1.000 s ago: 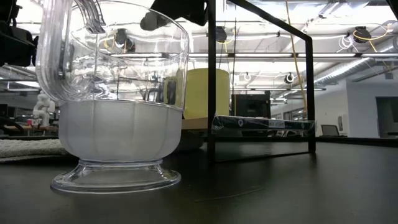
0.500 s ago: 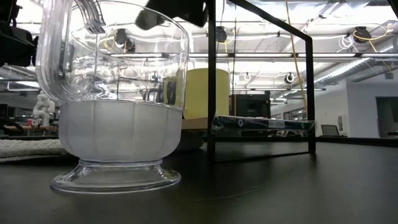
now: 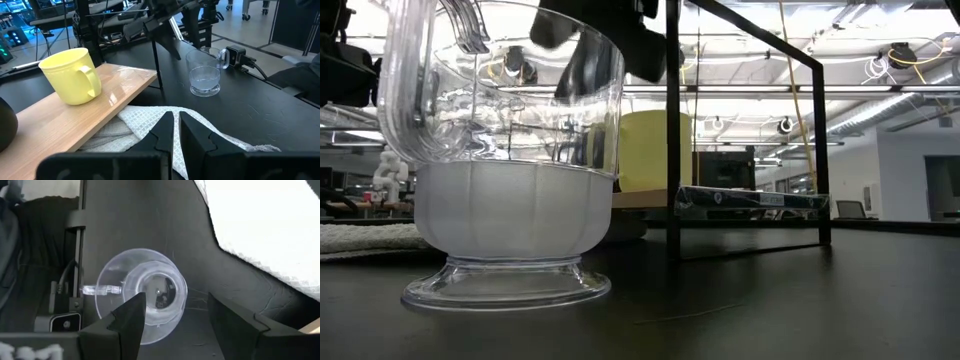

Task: Stack small to large cups/mugs on shelf
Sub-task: Put the transparent mug on the shelf

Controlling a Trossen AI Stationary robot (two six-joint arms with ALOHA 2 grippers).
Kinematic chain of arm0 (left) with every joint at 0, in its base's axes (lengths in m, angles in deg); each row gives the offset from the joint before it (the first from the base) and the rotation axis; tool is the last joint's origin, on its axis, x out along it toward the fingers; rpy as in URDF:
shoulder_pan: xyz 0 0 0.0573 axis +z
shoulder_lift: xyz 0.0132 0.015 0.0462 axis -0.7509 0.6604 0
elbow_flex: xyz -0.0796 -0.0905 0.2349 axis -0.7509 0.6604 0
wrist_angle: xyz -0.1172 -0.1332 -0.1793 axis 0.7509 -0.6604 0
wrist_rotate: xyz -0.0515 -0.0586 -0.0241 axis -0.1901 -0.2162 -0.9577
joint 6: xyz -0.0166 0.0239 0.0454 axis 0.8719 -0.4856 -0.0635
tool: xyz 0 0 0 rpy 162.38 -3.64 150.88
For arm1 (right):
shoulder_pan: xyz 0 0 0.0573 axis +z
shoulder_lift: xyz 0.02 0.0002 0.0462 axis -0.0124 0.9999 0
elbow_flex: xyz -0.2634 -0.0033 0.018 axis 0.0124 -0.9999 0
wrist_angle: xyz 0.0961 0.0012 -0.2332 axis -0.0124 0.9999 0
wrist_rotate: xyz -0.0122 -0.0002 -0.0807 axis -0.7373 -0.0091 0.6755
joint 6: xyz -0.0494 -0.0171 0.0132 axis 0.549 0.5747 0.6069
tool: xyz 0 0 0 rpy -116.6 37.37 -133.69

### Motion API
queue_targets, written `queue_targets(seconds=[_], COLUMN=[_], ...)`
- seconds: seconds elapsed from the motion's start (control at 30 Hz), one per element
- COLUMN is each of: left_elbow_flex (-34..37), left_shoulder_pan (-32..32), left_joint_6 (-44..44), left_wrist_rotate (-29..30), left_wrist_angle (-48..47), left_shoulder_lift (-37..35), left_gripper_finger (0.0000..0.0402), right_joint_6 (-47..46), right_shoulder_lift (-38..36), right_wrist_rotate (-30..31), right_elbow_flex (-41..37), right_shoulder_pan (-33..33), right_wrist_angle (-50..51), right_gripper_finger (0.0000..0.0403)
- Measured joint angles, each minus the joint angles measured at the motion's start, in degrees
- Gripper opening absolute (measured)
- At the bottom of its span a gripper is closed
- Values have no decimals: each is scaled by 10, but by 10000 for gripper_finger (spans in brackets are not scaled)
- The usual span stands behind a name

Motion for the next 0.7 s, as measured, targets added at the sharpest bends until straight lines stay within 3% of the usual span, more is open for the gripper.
queue_targets(seconds=[0.7], left_elbow_flex=[0], left_shoulder_pan=[0], left_joint_6=[-2], left_wrist_rotate=[0], left_wrist_angle=[0], left_shoulder_lift=[0], left_gripper_finger=[31], right_joint_6=[6], right_shoulder_lift=[0], right_wrist_rotate=[-2], right_elbow_flex=[-53], right_shoulder_pan=[0], right_wrist_angle=[-73], right_gripper_finger=[192])
